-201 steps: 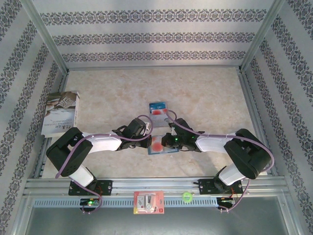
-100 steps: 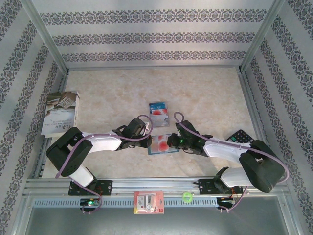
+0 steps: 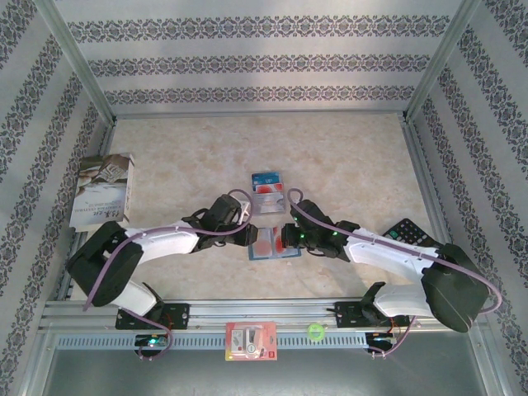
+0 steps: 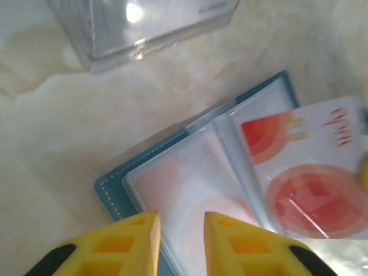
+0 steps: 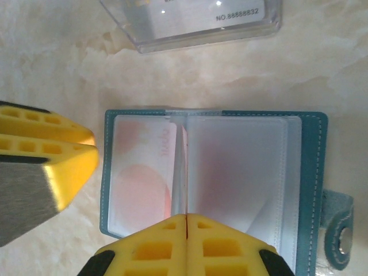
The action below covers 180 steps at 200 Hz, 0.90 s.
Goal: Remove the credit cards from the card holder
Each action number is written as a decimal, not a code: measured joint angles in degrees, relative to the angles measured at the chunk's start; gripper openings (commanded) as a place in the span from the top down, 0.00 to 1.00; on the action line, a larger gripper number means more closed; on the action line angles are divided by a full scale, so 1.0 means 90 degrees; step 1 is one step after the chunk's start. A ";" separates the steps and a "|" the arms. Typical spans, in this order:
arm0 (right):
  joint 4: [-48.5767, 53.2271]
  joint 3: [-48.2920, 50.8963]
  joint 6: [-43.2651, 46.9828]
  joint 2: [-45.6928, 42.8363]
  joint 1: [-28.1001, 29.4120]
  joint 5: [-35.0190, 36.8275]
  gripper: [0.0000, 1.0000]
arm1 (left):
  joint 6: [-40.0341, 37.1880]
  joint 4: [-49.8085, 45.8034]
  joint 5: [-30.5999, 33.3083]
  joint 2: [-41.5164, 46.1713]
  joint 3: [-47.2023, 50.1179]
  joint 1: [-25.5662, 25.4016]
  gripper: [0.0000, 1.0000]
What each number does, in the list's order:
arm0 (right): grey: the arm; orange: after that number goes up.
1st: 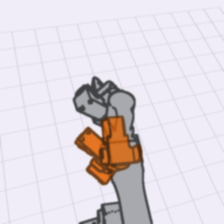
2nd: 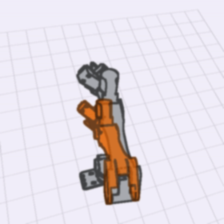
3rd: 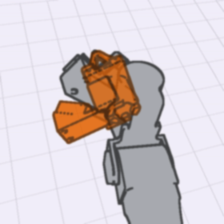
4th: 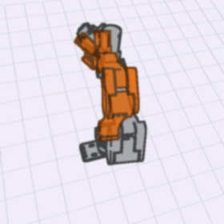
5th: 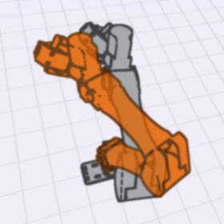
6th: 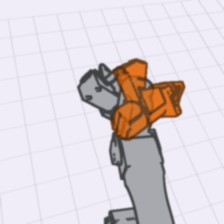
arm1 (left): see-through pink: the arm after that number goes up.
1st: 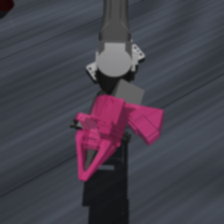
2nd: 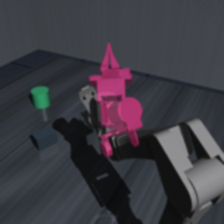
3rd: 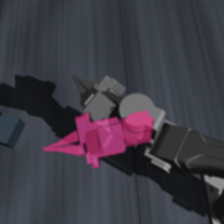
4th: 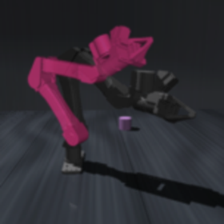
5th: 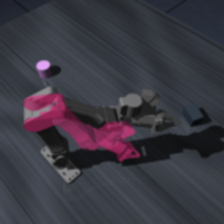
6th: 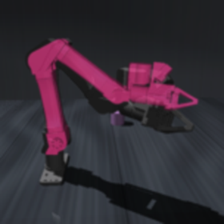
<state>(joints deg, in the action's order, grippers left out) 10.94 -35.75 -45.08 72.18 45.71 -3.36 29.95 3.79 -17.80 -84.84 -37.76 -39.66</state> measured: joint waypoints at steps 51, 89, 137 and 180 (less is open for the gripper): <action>0.0165 -0.0257 0.0177 0.0452 0.0107 0.0126 1.00 | 0.0024 0.0141 -0.0447 0.0342 0.0087 0.0010 0.71; 0.0112 -0.0367 0.0194 0.0733 0.0202 0.0107 0.87 | 0.0053 0.0194 -0.0695 -0.0114 0.0165 0.0012 0.76; -0.0095 -0.0342 0.0121 0.0923 0.0114 -0.0121 0.78 | 0.0049 0.0342 -0.0865 -0.0619 0.0155 0.0034 0.78; -0.0338 -0.0129 0.0010 0.1158 -0.0073 -0.0313 0.85 | 0.0046 0.0508 -0.0976 -0.0748 0.0109 0.0034 0.78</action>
<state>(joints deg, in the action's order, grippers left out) 7.90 -36.91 -44.99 82.61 45.06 -6.17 30.37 8.36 -26.59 -91.57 -36.77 -39.35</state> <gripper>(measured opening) 0.198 0.218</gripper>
